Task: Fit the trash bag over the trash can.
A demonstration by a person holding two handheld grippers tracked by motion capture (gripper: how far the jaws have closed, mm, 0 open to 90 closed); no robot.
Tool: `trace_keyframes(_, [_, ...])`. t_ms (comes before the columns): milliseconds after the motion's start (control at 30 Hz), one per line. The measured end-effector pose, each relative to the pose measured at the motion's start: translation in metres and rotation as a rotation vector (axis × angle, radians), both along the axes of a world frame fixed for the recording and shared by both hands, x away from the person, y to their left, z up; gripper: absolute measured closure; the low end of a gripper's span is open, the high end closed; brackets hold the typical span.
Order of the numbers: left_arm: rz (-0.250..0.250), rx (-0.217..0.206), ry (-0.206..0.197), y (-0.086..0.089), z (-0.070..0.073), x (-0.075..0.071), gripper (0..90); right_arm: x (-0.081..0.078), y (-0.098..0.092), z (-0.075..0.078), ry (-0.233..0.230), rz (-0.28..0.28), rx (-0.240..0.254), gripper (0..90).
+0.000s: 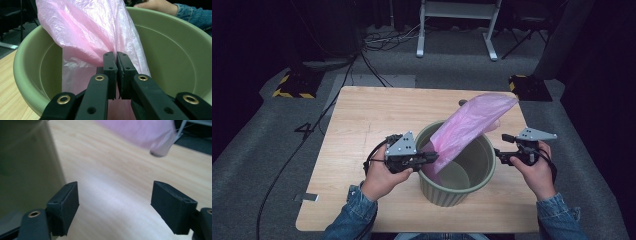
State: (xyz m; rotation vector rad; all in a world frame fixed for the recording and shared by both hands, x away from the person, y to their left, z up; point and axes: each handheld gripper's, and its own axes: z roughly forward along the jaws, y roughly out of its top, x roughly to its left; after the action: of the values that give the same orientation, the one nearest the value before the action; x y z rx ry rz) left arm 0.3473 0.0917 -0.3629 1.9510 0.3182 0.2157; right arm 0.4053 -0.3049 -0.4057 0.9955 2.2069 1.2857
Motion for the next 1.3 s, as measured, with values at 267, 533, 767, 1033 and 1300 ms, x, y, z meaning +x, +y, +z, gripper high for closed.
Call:
trace_keyframes(267, [-0.002, 0.001, 0.005, 0.002, 0.000, -0.001, 85.9, 0.013, 0.006, 0.011, -0.022, -0.008, -0.005, 20.5])
trace_keyframes(533, [-0.014, 0.005, 0.013, 0.000, 0.000, 0.001, 85.2, 0.031, 0.013, 0.022, -0.064, -0.043, -0.005, 20.0])
trace_keyframes(767, [-0.017, 0.011, 0.014, 0.000, 0.001, 0.002, 85.1, 0.041, 0.025, 0.026, -0.103, 0.021, -0.042, 38.4])
trace_keyframes(1033, [-0.009, 0.008, 0.006, 0.001, 0.002, 0.000, 73.4, 0.029, 0.026, 0.039, -0.178, 0.088, -0.016, 89.6])
trace_keyframes(1300, [0.011, -0.026, -0.024, 0.004, 0.015, -0.008, 48.7, 0.009, 0.031, 0.072, -0.296, 0.123, -0.012, 90.0])
